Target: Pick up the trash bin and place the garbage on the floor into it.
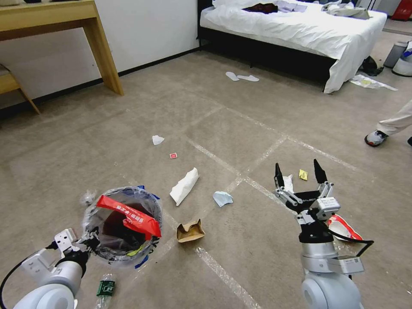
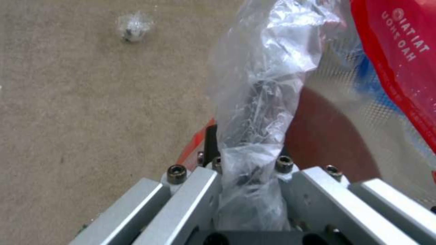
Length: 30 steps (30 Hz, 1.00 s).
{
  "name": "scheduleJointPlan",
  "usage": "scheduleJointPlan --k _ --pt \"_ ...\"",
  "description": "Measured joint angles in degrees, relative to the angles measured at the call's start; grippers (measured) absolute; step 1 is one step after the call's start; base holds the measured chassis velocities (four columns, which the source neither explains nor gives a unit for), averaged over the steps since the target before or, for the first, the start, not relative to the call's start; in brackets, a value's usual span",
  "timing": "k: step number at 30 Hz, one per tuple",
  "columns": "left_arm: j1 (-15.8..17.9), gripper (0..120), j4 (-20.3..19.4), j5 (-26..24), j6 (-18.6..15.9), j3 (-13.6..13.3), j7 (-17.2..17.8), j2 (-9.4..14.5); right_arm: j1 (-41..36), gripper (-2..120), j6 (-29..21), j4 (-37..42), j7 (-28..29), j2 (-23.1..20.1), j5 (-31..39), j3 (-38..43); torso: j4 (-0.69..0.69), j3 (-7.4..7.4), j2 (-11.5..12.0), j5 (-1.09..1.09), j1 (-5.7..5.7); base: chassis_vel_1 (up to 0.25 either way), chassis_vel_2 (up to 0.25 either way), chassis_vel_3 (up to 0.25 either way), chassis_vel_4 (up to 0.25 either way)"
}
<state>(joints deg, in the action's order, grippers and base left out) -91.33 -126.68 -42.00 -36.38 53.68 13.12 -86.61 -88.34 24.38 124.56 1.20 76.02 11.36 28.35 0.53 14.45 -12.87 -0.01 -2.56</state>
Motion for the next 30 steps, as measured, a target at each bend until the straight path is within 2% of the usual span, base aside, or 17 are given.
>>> scheduleJointPlan --k 18,22,24,25,28,29,30 --pt "0.6 1 1.4 -0.1 0.0 0.5 0.2 0.0 3.0 100 -0.9 -2.8 0.4 -0.2 0.0 -2.0 0.01 0.0 0.0 0.0 0.0 0.0 0.0 0.0 0.0" --pt "0.7 1 1.4 -0.1 0.0 0.6 0.2 0.0 6.0 100 -4.3 -4.4 1.5 -1.5 -0.4 -4.6 0.01 0.0 0.0 0.0 -0.01 0.0 0.0 0.0 0.0" --pt "0.8 1 1.5 -0.1 0.0 0.7 0.3 0.1 10.3 100 -8.6 -7.1 1.9 -4.3 0.4 -8.3 0.0 0.0 0.0 0.01 -0.02 0.0 0.0 0.0 0.0" --pt "0.8 1 1.5 -0.1 0.0 0.7 0.3 0.1 10.3 100 -8.6 -7.1 1.9 -4.3 0.4 -8.3 0.0 0.0 0.0 0.01 -0.02 0.0 0.0 0.0 0.0" --pt "0.9 1 1.6 0.0 0.0 0.6 0.4 0.0 18.5 100 -18.6 -10.2 4.3 -13.1 5.1 -17.5 -0.02 0.0 0.0 0.0 -0.01 0.0 0.0 0.0 0.0" --pt "0.9 1 1.6 0.0 0.0 0.6 0.4 0.0 18.5 100 -18.6 -10.2 4.3 -13.1 5.1 -17.5 -0.02 0.0 0.0 0.0 -0.01 0.0 0.0 0.0 0.0" --pt "1.0 1 1.6 0.1 0.0 0.6 0.4 -0.1 21.2 100 -21.3 -11.1 5.1 -15.5 6.5 -20.7 -0.01 0.0 0.0 0.0 -0.02 0.0 0.0 0.0 0.0"
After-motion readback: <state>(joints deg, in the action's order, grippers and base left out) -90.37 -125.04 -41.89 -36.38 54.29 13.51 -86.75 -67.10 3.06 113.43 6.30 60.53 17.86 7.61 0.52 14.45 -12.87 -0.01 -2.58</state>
